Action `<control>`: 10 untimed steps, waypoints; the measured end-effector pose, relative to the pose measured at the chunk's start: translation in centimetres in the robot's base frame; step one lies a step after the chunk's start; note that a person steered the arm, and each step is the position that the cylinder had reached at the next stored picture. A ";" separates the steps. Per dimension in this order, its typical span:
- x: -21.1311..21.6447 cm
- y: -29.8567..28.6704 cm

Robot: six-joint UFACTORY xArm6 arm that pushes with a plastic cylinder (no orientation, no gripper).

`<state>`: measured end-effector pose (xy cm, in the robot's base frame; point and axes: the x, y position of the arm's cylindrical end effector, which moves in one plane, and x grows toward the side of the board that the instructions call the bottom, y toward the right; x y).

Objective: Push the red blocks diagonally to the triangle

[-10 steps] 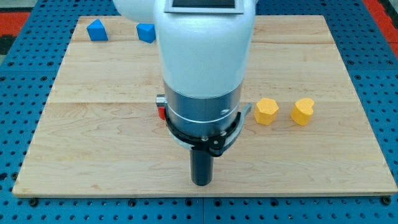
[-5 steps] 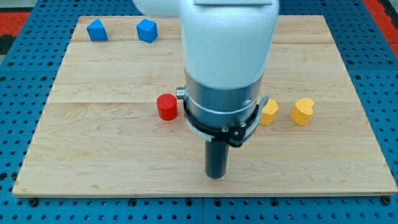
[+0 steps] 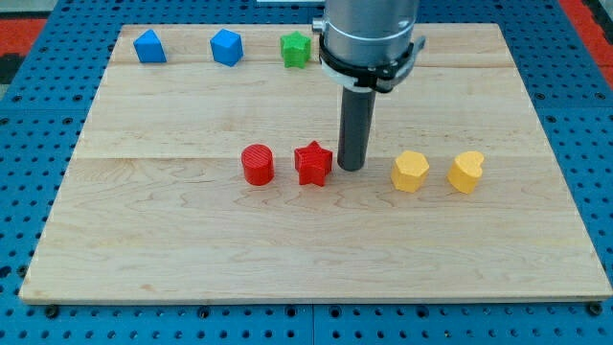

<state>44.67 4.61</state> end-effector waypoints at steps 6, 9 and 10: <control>3.6 -11.0; -3.3 -4.3; -3.4 -13.0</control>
<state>41.29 -8.36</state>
